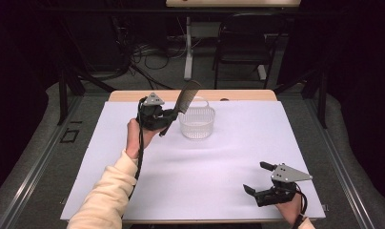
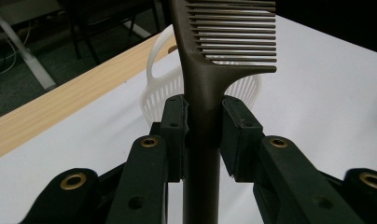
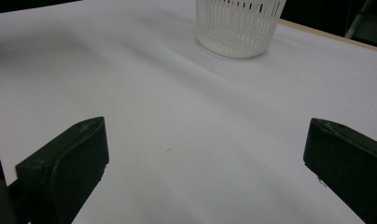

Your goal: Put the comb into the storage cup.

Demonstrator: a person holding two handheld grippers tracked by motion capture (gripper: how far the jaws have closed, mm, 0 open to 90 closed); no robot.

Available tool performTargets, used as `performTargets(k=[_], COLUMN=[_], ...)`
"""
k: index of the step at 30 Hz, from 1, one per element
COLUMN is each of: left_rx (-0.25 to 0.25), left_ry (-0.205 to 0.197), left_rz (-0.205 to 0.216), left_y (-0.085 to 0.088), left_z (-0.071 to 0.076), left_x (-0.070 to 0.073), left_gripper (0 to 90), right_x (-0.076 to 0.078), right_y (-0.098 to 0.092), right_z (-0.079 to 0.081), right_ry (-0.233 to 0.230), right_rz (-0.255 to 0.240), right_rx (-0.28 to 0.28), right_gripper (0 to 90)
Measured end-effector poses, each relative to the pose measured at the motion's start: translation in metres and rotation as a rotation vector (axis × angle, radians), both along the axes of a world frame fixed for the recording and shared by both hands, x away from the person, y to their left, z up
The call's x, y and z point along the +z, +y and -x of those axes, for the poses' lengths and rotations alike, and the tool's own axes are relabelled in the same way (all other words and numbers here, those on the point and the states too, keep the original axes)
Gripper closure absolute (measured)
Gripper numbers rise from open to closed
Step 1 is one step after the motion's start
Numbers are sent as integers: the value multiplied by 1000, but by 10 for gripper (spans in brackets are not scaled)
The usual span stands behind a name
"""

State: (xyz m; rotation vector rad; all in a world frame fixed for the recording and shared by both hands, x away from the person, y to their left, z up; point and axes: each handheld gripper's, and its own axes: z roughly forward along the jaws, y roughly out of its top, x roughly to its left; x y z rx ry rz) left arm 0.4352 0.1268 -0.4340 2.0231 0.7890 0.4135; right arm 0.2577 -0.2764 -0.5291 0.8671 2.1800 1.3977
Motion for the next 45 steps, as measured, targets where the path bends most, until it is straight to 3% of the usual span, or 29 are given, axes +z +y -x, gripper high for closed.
performTargets(k=[45], left_rx=[-20], left_ry=[-31], left_rz=[5], left_y=[-10], left_z=[-17], left_x=[9], left_gripper=[723], right_x=[-1], right_y=[0], right_z=[-2], right_ry=[5], right_rz=[-1], right_rx=[9], right_gripper=[0])
